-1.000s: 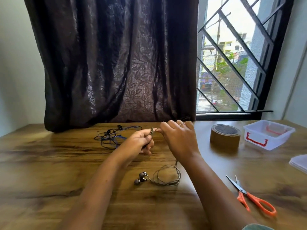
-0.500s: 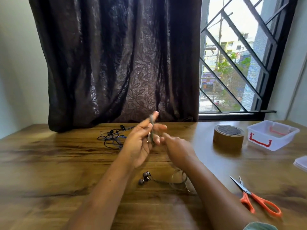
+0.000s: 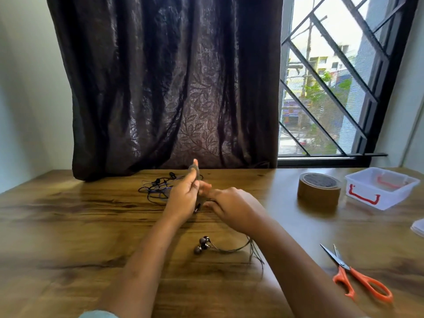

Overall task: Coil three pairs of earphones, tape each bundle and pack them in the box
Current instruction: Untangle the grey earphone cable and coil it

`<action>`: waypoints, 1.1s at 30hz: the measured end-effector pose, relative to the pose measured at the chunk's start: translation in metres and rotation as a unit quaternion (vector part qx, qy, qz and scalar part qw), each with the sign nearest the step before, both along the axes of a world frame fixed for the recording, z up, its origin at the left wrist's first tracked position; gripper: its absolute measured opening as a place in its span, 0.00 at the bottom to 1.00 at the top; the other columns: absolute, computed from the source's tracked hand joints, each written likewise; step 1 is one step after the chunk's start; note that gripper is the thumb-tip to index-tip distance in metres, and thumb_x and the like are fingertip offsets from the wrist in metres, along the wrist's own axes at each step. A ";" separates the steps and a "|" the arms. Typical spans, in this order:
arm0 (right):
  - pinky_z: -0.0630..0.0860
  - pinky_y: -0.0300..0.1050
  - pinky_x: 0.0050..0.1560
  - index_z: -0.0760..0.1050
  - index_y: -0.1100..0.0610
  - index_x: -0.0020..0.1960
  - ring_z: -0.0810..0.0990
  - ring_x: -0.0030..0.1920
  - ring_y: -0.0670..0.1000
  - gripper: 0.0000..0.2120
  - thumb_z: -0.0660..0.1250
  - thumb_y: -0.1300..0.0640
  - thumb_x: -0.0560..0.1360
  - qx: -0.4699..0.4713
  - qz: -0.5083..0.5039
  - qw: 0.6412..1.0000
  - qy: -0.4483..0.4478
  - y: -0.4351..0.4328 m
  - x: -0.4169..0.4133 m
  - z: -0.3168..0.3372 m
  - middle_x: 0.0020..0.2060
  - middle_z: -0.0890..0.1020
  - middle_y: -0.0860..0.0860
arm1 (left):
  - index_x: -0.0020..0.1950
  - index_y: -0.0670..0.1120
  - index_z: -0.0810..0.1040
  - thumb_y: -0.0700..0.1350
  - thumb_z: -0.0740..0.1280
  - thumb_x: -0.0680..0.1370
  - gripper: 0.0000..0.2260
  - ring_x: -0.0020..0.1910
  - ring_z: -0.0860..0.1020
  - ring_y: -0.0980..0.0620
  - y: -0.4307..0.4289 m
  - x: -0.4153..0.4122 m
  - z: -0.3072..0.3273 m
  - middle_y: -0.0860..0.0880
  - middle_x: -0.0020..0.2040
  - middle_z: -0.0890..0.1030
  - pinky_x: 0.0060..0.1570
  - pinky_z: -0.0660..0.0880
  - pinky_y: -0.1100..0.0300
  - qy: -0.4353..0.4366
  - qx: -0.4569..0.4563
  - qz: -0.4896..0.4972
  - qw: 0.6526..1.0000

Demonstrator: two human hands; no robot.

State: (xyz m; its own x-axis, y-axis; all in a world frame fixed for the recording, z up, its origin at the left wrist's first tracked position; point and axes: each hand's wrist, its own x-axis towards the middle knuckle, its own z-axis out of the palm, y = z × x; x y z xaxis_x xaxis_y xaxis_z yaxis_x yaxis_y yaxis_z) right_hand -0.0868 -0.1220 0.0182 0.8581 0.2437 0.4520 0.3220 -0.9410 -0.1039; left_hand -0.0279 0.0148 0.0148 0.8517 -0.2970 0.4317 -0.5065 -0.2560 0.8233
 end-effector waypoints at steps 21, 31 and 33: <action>0.78 0.51 0.40 0.78 0.46 0.52 0.80 0.43 0.47 0.09 0.59 0.49 0.80 0.230 -0.030 0.960 -0.154 -0.032 0.008 -0.004 0.43 0.82 0.44 | 0.45 0.41 0.84 0.39 0.49 0.77 0.22 0.16 0.57 0.61 0.003 -0.024 0.019 0.52 0.22 0.62 0.23 0.66 0.66 0.343 -0.258 -0.319 0.845; 0.69 0.46 0.37 0.73 0.50 0.57 0.80 0.48 0.59 0.11 0.54 0.53 0.81 0.162 -0.098 0.982 0.007 -0.001 0.010 -0.026 0.49 0.82 0.53 | 0.63 0.39 0.73 0.38 0.50 0.82 0.16 0.24 0.72 0.57 -0.011 -0.024 0.018 0.47 0.34 0.81 0.38 0.79 0.62 0.268 -0.395 -0.242 0.845; 0.70 0.46 0.38 0.73 0.53 0.56 0.81 0.48 0.60 0.12 0.53 0.50 0.82 0.125 -0.085 0.988 0.038 0.008 0.008 -0.025 0.49 0.82 0.55 | 0.60 0.44 0.74 0.38 0.50 0.83 0.14 0.27 0.77 0.56 -0.009 -0.021 0.018 0.46 0.40 0.84 0.41 0.78 0.63 0.252 -0.418 -0.213 0.846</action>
